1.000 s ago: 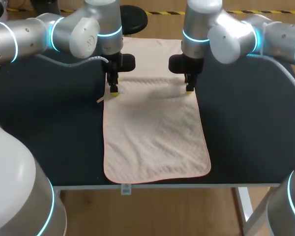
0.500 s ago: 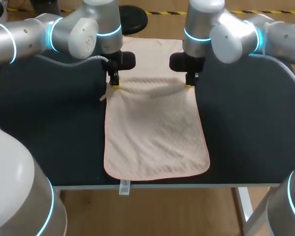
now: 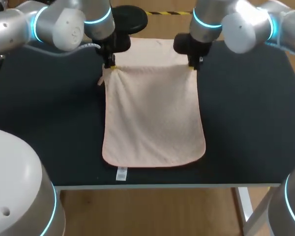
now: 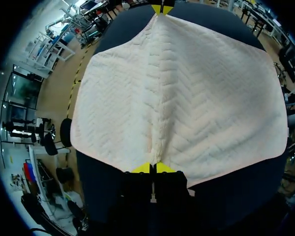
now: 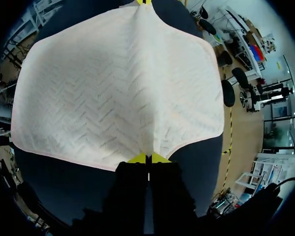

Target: Fold the towel

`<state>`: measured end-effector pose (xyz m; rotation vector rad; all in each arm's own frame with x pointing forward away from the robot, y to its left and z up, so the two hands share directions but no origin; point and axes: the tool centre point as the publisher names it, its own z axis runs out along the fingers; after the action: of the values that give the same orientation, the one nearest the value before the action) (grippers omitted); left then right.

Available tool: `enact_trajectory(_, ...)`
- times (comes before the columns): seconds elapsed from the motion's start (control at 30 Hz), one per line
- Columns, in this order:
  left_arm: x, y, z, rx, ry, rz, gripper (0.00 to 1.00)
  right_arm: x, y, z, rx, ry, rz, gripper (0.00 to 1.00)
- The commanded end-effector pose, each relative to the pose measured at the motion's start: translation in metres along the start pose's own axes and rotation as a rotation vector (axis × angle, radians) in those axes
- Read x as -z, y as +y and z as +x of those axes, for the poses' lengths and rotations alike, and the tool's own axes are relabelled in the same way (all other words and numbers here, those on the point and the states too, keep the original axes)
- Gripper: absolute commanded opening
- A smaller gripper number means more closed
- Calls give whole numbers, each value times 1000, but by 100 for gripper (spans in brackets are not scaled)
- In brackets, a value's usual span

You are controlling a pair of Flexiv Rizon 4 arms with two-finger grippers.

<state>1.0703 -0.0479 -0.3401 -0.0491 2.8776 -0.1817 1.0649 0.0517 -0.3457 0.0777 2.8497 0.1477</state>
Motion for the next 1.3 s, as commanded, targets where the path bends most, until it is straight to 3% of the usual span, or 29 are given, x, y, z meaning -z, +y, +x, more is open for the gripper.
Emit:
enact_trajectory(0.03, 65, 4, -6, 3, -115, -9, 0, 65, -4, -8, -2, -77, -27, 0)
enact_trajectory(0.43, 163, -12, -81, -7, -425, -9, 0, 173, 18, -68, 6, -304, -119, 0)
enact_trajectory(0.8, 248, -23, -147, 6, -690, -26, 0, 255, 33, -123, 39, -494, -146, 0)
enact_trajectory(1.1, 292, -25, -191, 25, -815, -38, 0, 312, 38, -169, 41, -682, -152, 0)
enact_trajectory(1.3, 296, -29, -191, -13, -819, -53, 0, 308, 36, -163, 45, -681, -147, 0)
